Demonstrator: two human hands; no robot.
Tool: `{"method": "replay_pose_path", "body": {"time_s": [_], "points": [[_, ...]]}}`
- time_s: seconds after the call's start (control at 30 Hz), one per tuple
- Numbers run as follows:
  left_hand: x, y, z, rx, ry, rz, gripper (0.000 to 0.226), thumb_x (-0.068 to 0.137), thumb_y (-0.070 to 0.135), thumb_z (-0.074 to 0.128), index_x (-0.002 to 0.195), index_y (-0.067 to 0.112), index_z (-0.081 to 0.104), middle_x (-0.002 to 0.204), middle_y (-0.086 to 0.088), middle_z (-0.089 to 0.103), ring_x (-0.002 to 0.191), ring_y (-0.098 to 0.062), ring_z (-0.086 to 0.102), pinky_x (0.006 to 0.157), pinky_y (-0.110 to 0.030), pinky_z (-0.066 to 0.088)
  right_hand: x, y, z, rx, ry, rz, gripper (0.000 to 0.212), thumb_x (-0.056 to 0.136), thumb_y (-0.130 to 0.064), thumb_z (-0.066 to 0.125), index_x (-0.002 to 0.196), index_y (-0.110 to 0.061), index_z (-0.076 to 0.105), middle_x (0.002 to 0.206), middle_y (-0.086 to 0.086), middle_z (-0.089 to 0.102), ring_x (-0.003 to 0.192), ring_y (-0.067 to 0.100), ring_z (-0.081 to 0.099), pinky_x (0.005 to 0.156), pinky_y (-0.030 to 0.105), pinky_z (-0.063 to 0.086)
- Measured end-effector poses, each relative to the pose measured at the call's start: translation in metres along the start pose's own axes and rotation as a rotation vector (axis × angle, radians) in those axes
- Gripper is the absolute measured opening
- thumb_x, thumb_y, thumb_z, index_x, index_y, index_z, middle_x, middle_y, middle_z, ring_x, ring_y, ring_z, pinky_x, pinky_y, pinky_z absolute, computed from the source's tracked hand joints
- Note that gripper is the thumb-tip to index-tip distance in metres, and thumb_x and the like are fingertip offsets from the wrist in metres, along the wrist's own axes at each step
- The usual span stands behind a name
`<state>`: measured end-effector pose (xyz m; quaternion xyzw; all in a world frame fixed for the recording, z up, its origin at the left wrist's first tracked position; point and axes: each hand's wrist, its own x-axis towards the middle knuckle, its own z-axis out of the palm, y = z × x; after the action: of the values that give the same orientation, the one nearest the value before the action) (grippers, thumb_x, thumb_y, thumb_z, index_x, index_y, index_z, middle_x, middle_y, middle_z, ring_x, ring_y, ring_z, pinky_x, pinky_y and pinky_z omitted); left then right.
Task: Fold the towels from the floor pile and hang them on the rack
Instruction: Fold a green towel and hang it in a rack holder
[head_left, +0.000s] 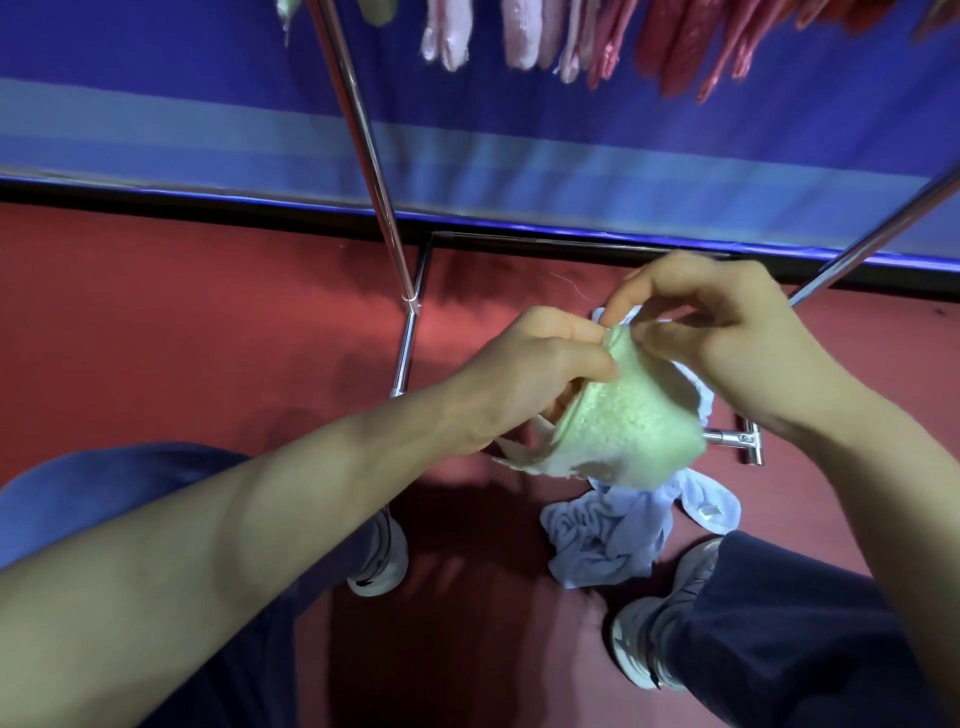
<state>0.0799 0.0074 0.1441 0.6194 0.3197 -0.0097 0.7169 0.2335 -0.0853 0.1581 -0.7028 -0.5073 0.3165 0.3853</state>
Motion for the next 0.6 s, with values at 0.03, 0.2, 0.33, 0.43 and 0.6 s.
{"method": "replay_pose_path", "body": {"time_s": [0.03,0.2,0.33,0.43,0.6], "points": [[0.000,0.001,0.000,0.009,0.004,0.011,0.050,0.072,0.022,0.060,0.098,-0.021,0.054,0.071,-0.010,0.045,0.060,-0.022,0.040,0.055,-0.028,0.031,0.000,0.002,-0.001,0.034,-0.054,0.010,0.022,0.073,-0.011,0.058,0.085,-0.022,0.072,0.090,0.002,0.071,0.085,0.027,0.067,0.083,0.049,0.054],[0.001,0.001,-0.002,-0.013,0.023,0.068,0.065,0.060,0.032,0.065,0.093,-0.023,0.055,0.080,-0.011,0.051,0.077,-0.021,0.049,0.075,-0.037,0.035,-0.002,0.008,-0.009,0.102,-0.108,0.042,0.013,0.080,-0.005,0.077,0.083,-0.016,0.069,0.080,0.009,0.070,0.076,0.031,0.064,0.070,0.036,0.051],[0.001,0.000,-0.002,0.010,0.017,0.100,0.053,0.069,0.024,0.062,0.091,-0.024,0.055,0.080,-0.007,0.049,0.080,-0.017,0.047,0.080,-0.037,0.033,-0.001,0.007,-0.012,0.086,-0.092,0.032,0.018,0.084,0.002,0.074,0.081,-0.016,0.070,0.075,0.015,0.066,0.067,0.029,0.058,0.066,0.038,0.049],[-0.001,0.001,-0.001,0.012,-0.001,0.090,0.051,0.074,0.022,0.061,0.094,-0.025,0.053,0.084,-0.008,0.047,0.082,-0.019,0.043,0.079,-0.035,0.031,-0.001,0.007,-0.012,0.047,-0.039,0.006,0.018,0.084,0.001,0.074,0.081,-0.017,0.071,0.077,0.011,0.066,0.074,0.033,0.059,0.074,0.051,0.052],[-0.003,0.004,-0.001,-0.011,-0.039,0.098,0.048,0.080,0.021,0.056,0.099,-0.023,0.053,0.086,-0.011,0.046,0.081,-0.022,0.042,0.075,-0.037,0.031,-0.001,0.003,-0.004,-0.023,0.049,-0.018,0.023,0.083,0.000,0.074,0.079,-0.023,0.069,0.071,-0.016,0.064,0.068,0.003,0.054,0.068,0.019,0.042]]}}
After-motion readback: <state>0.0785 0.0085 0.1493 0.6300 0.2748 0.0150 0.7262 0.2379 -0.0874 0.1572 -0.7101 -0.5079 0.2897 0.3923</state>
